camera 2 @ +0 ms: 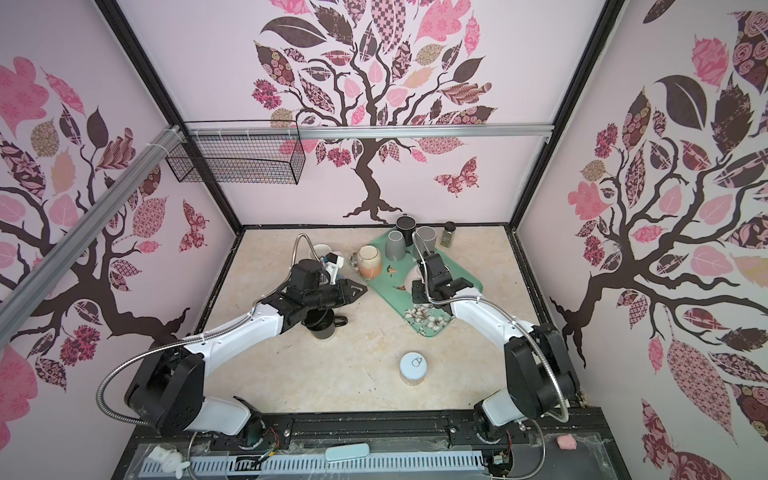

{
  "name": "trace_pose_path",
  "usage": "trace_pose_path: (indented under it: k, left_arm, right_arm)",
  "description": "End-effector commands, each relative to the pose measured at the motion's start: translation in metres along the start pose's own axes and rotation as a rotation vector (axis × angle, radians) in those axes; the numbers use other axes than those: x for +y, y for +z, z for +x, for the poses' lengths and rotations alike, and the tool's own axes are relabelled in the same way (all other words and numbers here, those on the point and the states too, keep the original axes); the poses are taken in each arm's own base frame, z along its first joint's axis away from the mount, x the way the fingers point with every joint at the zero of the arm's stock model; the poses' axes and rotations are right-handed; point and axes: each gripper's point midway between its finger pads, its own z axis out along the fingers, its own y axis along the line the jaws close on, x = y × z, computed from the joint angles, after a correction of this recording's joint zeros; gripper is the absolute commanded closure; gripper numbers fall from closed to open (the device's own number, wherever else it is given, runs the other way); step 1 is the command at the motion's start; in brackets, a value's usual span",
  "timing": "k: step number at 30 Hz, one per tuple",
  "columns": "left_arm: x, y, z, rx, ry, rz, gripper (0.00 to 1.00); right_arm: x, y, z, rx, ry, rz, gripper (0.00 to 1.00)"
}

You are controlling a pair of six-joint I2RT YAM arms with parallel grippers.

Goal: Turn the mug right side up

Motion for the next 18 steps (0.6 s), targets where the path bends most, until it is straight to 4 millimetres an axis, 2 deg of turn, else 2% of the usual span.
trace_pose_path:
  k: [1, 3, 7, 11, 18]
  left_arm:
    - [-0.001, -0.014, -0.012, -0.069, 0.044, -0.021, 0.63]
    - [-0.006, -0.02, -0.017, -0.096, 0.051, -0.005, 0.62]
    - [-0.033, -0.027, -0.024, -0.103, 0.082, 0.104, 0.53]
    - [-0.058, -0.034, -0.034, -0.124, 0.041, 0.209, 0.5]
    - [-0.072, -0.024, -0.041, -0.085, -0.161, 0.364, 0.5]
  right_arm:
    - [0.033, -0.037, -0.058, -0.22, 0.087, -0.186, 1.0]
    - [0.043, -0.045, -0.066, -0.238, 0.122, -0.26, 1.0]
    - [0.072, -0.061, -0.08, -0.236, 0.23, -0.466, 1.0]
    - [0.097, -0.08, -0.092, -0.253, 0.323, -0.66, 1.0]
    - [0.121, -0.105, -0.103, -0.254, 0.407, -0.879, 1.0]
